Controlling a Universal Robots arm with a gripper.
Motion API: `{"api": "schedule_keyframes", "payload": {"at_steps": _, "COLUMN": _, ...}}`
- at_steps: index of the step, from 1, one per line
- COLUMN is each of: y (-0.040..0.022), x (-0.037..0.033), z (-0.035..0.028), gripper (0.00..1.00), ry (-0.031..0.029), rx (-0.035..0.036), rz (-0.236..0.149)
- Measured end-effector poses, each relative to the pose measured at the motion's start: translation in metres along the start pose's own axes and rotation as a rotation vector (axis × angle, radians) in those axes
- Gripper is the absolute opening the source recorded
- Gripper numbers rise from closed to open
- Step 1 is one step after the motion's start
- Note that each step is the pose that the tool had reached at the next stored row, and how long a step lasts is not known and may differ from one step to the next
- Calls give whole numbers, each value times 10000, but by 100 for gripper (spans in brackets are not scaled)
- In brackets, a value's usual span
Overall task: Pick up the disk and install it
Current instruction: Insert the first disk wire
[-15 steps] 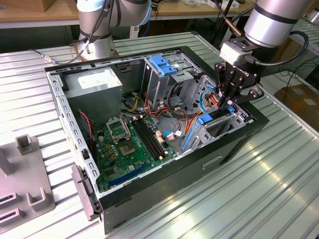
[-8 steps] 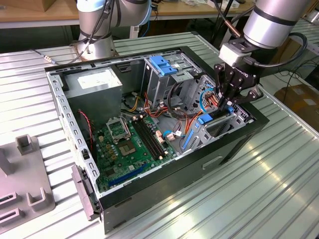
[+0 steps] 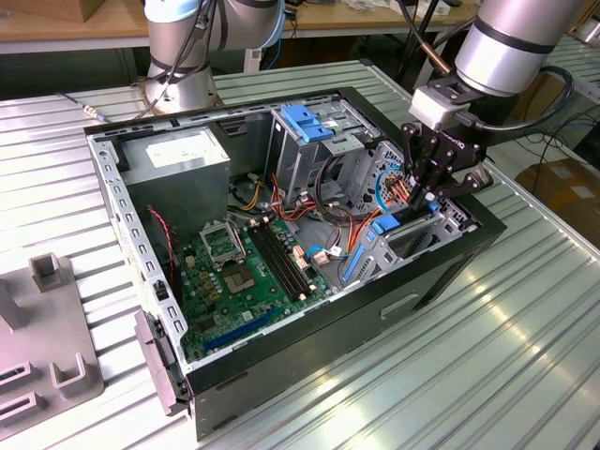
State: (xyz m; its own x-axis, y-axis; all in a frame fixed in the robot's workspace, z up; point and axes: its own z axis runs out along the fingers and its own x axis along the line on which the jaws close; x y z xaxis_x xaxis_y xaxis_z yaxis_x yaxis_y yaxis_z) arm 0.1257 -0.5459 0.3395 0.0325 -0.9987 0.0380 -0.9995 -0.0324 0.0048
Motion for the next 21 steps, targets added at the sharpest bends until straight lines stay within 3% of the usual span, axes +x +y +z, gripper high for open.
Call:
{"api": "schedule_keyframes", "payload": {"at_steps": 5, "y": 0, "x": 1, "z": 4, "gripper": 17, "ry": -8, "rx": 1, "rz": 0}}
{"api": "schedule_keyframes", "payload": {"at_steps": 6, "y": 0, "x": 1, "z": -3, "gripper": 24, "ry": -1, "rx": 0, "rz": 0}}
{"api": "schedule_keyframes", "payload": {"at_steps": 12, "y": 0, "x": 5, "z": -117, "gripper": 24, "ry": 0, "rx": 0, "rz": 0}}
{"api": "schedule_keyframes", "payload": {"at_steps": 14, "y": 0, "x": 5, "z": -117, "gripper": 24, "ry": -2, "rx": 0, "rz": 0}}
{"api": "schedule_keyframes", "payload": {"at_steps": 15, "y": 1, "x": 5, "z": -117, "gripper": 22, "ry": -2, "rx": 0, "rz": 0}}
{"api": "schedule_keyframes", "payload": {"at_steps": 17, "y": 0, "x": 5, "z": -119, "gripper": 10, "ry": 0, "rx": 0, "rz": 0}}
{"api": "schedule_keyframes", "payload": {"at_steps": 21, "y": 0, "x": 5, "z": -120, "gripper": 10, "ry": 0, "rx": 0, "rz": 0}}
